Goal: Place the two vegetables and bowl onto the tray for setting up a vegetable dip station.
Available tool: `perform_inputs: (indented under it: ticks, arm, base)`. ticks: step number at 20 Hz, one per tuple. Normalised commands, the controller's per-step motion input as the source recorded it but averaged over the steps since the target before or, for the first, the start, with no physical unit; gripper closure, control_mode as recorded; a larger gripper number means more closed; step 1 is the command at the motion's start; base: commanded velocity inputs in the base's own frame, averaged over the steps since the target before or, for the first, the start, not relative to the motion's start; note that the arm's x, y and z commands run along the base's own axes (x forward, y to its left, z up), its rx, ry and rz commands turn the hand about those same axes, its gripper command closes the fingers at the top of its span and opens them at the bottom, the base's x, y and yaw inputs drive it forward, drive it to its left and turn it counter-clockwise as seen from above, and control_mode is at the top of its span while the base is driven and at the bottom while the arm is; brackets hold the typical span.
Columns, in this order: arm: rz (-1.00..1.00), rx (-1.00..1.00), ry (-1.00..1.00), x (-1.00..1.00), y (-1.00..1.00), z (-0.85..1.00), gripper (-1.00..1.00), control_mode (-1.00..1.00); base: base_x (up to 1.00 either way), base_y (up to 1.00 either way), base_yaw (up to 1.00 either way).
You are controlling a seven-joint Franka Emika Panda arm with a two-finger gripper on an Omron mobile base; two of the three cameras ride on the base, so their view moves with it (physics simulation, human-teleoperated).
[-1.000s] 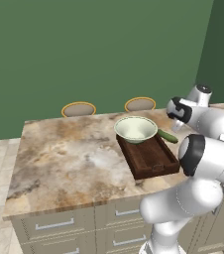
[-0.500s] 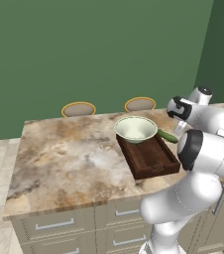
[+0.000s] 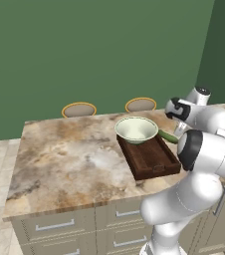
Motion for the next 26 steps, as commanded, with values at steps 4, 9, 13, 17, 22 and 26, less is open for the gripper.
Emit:
perform_inputs:
  ticks: [4,9,13,17,22,26]
  arm:
    - [0.04,-0.06,0.0,0.0,0.09,-0.06,-1.0,-1.0]
    - [0.05,-0.03,0.0,0.02,0.0,-0.03,-1.0,-1.0]
    - [0.01,-0.02,0.0,0.05,0.0,0.0,-1.0,-1.0]
    - [0.0,-0.03,0.0,0.01,0.0,0.0,-1.0,-1.0]
    - [-0.01,-0.02,0.0,0.05,0.0,0.0,-1.0,-1.0]
    - [-0.03,0.0,0.0,0.07,-0.01,0.0,-1.0,-1.0]
  base:
    - [0.0,0.0,0.0]
    - [0.0,0.0,0.0]
    - [0.0,0.0,0.0]
    - [0.0,0.0,0.0]
    - [0.0,0.0,0.0]
    - [0.0,0.0,0.0]
